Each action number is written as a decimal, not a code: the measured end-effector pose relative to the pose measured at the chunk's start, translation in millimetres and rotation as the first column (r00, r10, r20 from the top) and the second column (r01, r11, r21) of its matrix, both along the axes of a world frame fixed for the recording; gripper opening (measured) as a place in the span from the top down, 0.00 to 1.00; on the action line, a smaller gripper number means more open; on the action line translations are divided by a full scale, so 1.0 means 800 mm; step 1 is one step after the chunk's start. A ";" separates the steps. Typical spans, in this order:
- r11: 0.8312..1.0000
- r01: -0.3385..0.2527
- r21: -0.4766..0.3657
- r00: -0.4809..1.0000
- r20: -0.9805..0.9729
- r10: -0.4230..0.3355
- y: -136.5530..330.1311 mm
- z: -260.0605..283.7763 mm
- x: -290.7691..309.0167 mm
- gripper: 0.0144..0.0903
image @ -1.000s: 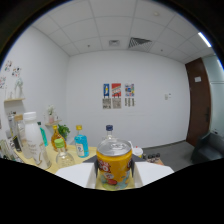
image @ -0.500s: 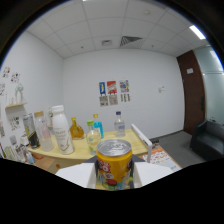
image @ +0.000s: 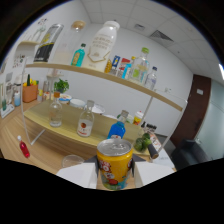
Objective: Make me a cup of Vodka Sunrise.
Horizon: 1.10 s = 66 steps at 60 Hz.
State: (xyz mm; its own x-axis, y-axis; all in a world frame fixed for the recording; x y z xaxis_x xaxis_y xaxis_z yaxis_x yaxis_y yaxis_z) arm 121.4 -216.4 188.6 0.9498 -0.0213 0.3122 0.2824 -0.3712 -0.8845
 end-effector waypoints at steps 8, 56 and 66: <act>0.997 -0.072 -0.014 0.945 0.319 0.073 0.007 0.009 0.002 0.52; 0.918 -0.227 -0.326 -0.151 0.943 0.298 0.021 0.002 -0.051 0.52; 0.932 -0.272 -0.241 0.065 0.961 0.267 0.016 0.024 -0.055 0.52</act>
State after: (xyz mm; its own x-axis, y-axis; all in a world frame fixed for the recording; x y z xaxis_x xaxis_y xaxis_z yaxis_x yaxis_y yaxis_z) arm 77.1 -203.8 207.6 -0.2322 0.1571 0.9599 0.9686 -0.0527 0.2429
